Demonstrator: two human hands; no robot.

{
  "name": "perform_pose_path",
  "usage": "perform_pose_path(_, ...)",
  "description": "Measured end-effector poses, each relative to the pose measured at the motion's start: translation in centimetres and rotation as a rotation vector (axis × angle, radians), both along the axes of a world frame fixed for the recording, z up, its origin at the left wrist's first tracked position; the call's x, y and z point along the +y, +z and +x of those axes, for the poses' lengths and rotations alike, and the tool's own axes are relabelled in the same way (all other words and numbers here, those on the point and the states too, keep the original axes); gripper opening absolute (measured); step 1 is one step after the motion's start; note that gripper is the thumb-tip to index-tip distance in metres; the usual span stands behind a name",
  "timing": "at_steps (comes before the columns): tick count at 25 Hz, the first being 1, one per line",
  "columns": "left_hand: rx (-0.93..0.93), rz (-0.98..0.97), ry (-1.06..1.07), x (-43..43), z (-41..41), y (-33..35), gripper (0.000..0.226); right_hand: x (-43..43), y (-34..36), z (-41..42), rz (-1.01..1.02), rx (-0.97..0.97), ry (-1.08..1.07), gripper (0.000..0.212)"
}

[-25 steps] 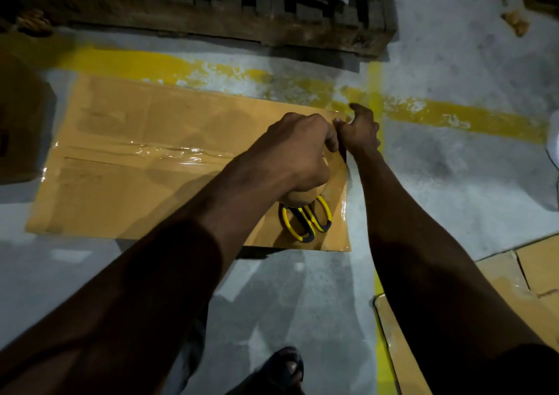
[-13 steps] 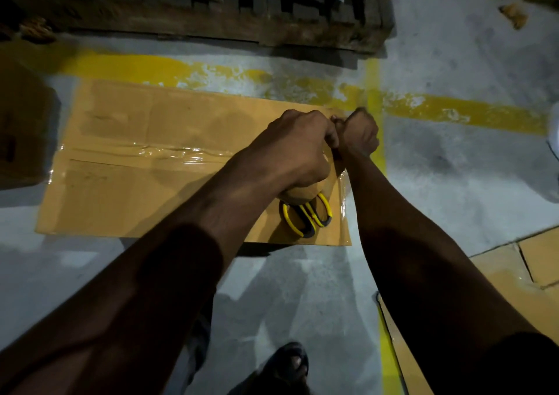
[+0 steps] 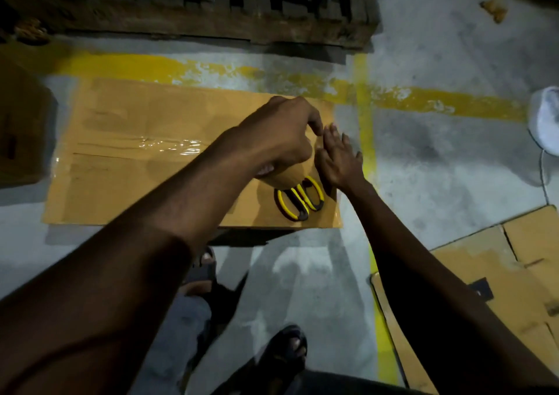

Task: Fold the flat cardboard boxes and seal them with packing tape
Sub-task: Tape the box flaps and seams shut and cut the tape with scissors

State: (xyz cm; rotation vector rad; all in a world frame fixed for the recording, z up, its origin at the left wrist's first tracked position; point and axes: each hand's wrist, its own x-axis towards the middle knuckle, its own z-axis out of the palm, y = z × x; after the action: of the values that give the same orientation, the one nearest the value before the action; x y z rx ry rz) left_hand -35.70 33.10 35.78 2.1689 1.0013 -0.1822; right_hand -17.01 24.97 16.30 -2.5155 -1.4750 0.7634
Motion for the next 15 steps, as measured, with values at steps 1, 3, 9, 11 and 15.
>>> perform_pose_path(1,-0.001,0.019,-0.022,-0.1,-0.2,0.2,0.06,-2.0,0.1,-0.6,-0.006,0.011,-0.027,0.067)
perform_pose_path(3,0.021,0.048,-0.081,-0.9,-0.4,0.5,0.056,-6.0,0.1,-1.7,-0.001,0.051,-0.097,0.072)
perform_pose_path(9,0.056,0.062,-0.151,-2.8,-1.4,1.0,0.06,-14.7,-0.7,-4.3,0.012,0.096,-0.087,0.085)
perform_pose_path(11,0.039,0.082,-0.138,-3.2,-1.7,1.2,0.06,-16.5,-1.1,-4.9,0.058,0.075,-0.067,0.081)
perform_pose_path(15,0.028,0.12,-0.13,-3.1,-1.7,2.1,0.061,-16.6,-1.6,-5.3,0.172,-0.006,-0.111,0.047)
